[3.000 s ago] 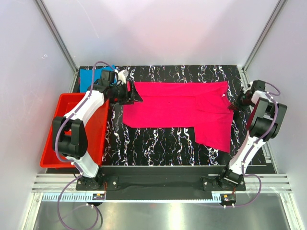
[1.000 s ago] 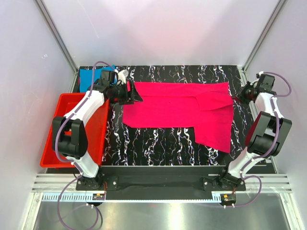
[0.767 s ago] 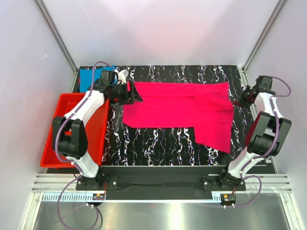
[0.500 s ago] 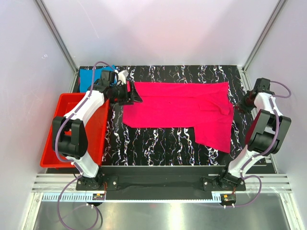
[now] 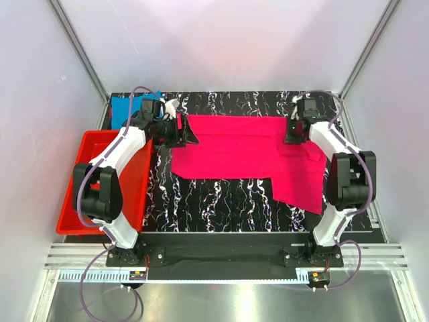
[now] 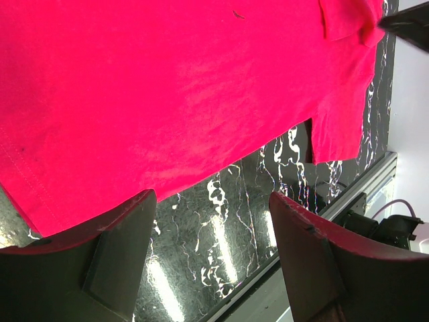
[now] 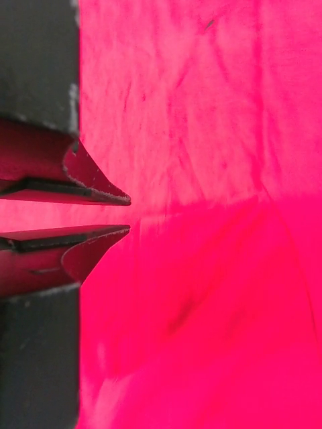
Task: Fold and stack the t-shirts
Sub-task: Fold the tshirt
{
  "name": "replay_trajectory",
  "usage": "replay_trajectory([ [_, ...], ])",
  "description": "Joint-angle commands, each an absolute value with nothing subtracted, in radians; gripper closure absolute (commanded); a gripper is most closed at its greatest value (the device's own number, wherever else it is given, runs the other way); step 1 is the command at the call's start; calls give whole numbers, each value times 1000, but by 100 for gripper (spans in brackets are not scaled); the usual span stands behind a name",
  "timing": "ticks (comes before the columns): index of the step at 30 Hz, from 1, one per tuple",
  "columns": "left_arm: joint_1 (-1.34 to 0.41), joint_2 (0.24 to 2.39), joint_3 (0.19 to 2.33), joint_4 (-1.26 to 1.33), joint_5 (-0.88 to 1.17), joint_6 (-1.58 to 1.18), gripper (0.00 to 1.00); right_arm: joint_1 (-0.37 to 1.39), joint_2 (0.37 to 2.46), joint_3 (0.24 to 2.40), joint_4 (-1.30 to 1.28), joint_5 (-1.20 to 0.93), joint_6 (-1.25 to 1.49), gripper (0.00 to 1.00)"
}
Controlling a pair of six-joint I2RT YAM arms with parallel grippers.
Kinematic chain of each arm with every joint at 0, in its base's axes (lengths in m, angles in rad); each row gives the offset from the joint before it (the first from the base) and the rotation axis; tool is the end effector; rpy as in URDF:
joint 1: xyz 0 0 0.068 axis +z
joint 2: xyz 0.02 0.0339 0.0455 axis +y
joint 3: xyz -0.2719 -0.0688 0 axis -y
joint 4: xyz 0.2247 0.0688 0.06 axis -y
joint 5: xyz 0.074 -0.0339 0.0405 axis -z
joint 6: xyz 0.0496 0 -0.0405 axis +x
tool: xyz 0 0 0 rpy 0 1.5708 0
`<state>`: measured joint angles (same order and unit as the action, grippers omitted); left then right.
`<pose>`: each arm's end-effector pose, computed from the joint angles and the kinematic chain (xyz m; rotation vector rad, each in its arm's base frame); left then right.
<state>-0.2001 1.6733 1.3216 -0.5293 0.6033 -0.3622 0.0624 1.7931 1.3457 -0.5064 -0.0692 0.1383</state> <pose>0.3399 -0.0976 0.2743 0.0752 2.4832 -0.9841 0.3790 0.0271 0.2349 0.0681 2.5286 0.1679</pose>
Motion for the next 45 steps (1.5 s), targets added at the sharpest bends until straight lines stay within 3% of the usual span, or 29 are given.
replay_trajectory([
  [1, -201, 1677, 1344, -506, 606, -348, 26, 121, 1842, 1367, -463, -37, 40, 75],
  [7, -201, 1674, 1344, -503, 615, -350, 26, 141, 1913, 1399, -446, -5, 22, 67],
  [18, -202, 1680, 1350, -502, 624, -350, 26, 163, 1993, 1424, -456, 89, -28, 68],
  [23, -201, 1680, 1350, -503, 623, -350, 26, 164, 2006, 1431, -463, 100, -28, 76],
  [32, -201, 1678, 1347, -503, 621, -350, 26, 169, 2023, 1442, -476, 84, -21, 73],
  [35, -199, 1680, 1344, -505, 618, -347, 26, 170, 2029, 1445, -483, 94, -23, 80],
  [36, -199, 1681, 1345, -506, 615, -345, 26, 172, 2028, 1448, -488, 103, -21, 91],
  [38, -201, 1681, 1347, -508, 611, -344, 26, 172, 2014, 1453, -505, 113, -17, 100],
  [45, -201, 1684, 1347, -503, 611, -350, 26, 172, 1974, 1541, -621, 72, -20, 100],
])
